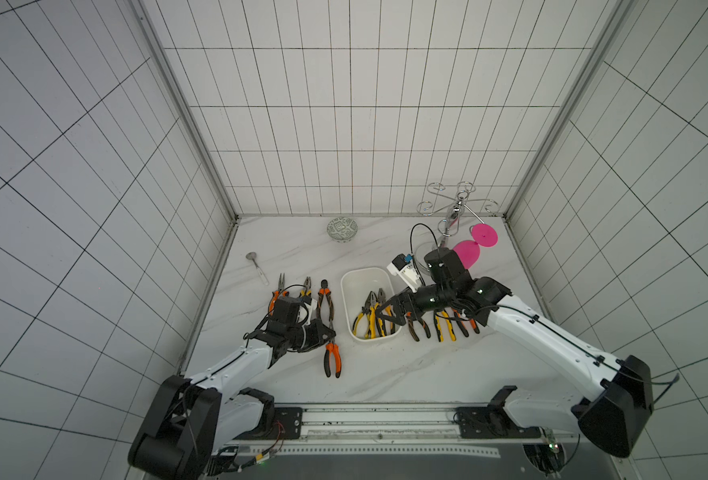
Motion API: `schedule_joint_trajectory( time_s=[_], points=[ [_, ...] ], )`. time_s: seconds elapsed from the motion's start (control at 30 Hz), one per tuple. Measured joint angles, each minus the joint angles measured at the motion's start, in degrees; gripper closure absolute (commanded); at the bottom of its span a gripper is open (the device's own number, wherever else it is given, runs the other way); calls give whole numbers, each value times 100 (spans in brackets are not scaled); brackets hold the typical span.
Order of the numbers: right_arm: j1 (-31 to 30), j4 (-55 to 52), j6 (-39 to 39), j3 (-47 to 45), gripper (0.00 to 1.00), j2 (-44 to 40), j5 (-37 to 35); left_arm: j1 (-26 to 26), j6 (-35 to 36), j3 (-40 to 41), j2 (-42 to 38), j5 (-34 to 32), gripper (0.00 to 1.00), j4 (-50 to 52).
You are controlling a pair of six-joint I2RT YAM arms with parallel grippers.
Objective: Take the pliers out of the storage box
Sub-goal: Place the pliers at the center of the board.
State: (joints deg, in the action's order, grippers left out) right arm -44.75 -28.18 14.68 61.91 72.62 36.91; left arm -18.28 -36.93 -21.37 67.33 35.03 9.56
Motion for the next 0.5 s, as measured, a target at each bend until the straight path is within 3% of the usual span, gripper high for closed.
schedule_joint_trajectory(
  time_s=[0.2,0.5],
  points=[
    [0,-20,-15,0,8,0,-90,-118,81,-72,492,-120,99,-186],
    [0,-63,-59,0,8,2,-247,-118,157,-267,776,-273,59,-66]
  ],
)
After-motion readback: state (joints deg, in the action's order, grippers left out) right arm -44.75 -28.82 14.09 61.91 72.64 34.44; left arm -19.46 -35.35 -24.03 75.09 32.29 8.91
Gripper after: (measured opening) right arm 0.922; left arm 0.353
